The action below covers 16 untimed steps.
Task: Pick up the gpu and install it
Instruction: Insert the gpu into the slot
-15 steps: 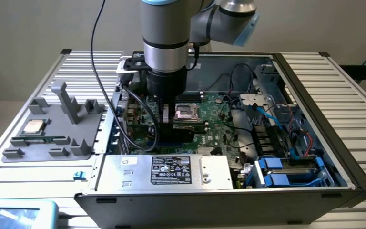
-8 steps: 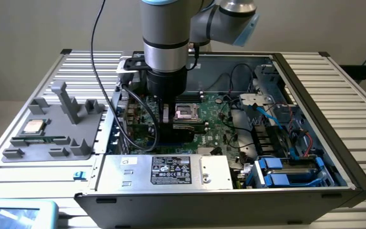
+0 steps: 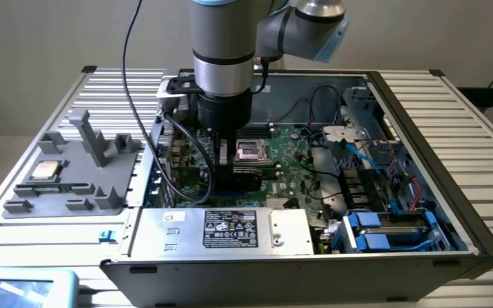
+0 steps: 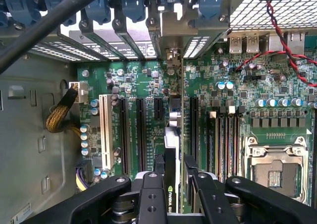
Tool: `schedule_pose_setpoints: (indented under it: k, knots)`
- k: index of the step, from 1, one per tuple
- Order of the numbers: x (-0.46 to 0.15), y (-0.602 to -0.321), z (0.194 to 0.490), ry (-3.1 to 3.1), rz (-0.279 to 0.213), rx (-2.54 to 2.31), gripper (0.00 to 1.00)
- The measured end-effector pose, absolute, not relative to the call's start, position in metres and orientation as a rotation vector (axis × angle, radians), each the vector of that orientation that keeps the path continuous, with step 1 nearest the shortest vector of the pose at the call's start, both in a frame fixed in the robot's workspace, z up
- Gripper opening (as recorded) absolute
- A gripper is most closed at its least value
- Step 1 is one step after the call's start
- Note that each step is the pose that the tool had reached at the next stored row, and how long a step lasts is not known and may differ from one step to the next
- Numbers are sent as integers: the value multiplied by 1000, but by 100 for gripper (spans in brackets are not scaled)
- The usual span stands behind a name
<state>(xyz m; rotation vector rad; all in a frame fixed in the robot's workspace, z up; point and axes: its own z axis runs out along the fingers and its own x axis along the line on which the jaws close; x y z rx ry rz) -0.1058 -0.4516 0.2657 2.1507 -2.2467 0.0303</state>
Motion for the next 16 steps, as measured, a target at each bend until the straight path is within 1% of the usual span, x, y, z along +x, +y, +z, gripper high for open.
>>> schedule_pose_setpoints:
  k: [16]
  knots:
    - [-107, -452, 266, -2247, 31, 2151, 25]
